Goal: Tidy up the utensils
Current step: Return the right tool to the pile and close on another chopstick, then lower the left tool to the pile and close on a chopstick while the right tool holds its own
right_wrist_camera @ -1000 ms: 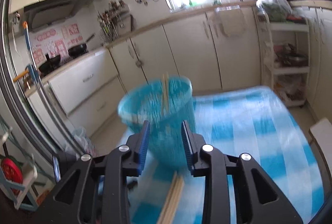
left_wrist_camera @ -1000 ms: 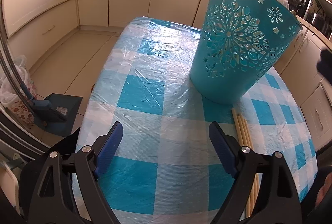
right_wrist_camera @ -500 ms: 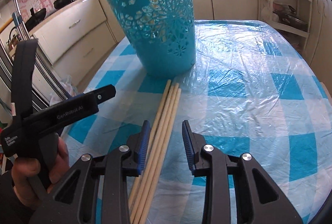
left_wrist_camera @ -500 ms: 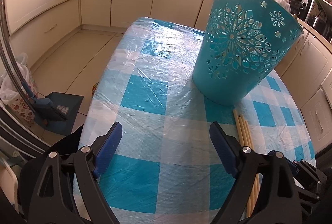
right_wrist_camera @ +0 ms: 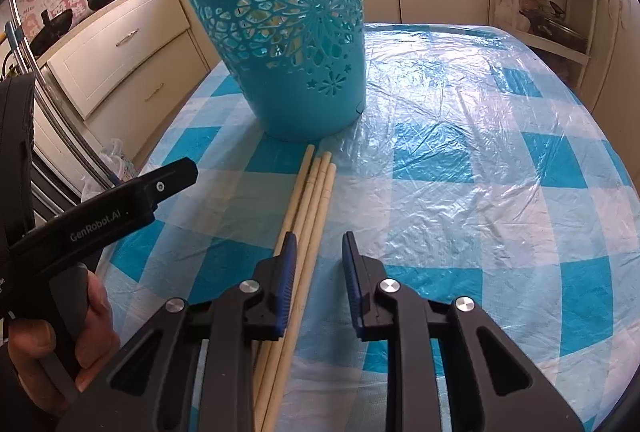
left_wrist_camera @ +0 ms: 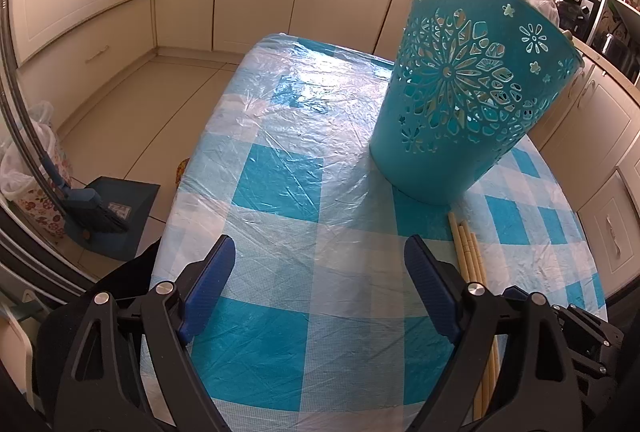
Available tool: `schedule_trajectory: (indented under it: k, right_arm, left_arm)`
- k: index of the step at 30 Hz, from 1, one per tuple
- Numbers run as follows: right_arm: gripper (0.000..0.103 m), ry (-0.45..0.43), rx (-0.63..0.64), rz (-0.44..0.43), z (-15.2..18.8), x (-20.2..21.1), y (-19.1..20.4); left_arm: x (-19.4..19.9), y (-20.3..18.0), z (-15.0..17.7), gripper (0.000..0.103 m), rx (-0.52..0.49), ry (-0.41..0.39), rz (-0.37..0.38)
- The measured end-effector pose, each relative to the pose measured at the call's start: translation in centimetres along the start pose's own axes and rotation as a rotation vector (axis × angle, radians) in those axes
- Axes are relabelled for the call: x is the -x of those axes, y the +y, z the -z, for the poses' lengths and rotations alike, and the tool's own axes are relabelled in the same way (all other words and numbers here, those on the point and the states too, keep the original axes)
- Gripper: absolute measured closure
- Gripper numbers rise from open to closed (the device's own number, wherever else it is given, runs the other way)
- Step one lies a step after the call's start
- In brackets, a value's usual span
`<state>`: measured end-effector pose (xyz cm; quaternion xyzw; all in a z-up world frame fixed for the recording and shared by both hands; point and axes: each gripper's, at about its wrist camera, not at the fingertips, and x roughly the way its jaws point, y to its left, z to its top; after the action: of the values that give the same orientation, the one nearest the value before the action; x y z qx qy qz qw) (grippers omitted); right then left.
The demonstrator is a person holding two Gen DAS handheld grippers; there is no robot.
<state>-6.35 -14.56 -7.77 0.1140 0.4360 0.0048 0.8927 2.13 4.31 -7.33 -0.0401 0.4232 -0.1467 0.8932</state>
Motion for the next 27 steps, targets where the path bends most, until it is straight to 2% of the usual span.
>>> schedule_trajectory:
  k: [6,15,21,24,27]
  right_arm:
    - [0.081,-0.001,0.024,0.020,-0.2,-0.3,0.3]
    - [0.084,-0.019,-0.042,-0.023,-0.2,0.1,-1.1]
    - [0.084,-0.002,0.017,0.038,-0.5,-0.2,-0.4]
    - [0.095,0.011,0.059,0.077,-0.6,-0.4,-0.4]
    - [0.097,0.023,0.079,0.061,-0.7,-0.3,-1.0]
  left_arm:
    - [0.0,-0.2,0.0,0.020,-0.002,0.001,-0.001]
    - [-0.2,-0.3,0.0,0.020,-0.009,0.004,-0.002]
    - [-0.2,-0.4,0.1,0.020,-0.012,0.006,-0.002]
    - [-0.3,-0.5,0.1,0.020,-0.012,0.008,-0.003]
    - [-0.3,-0.5,0.1,0.020,-0.013,0.009,0.000]
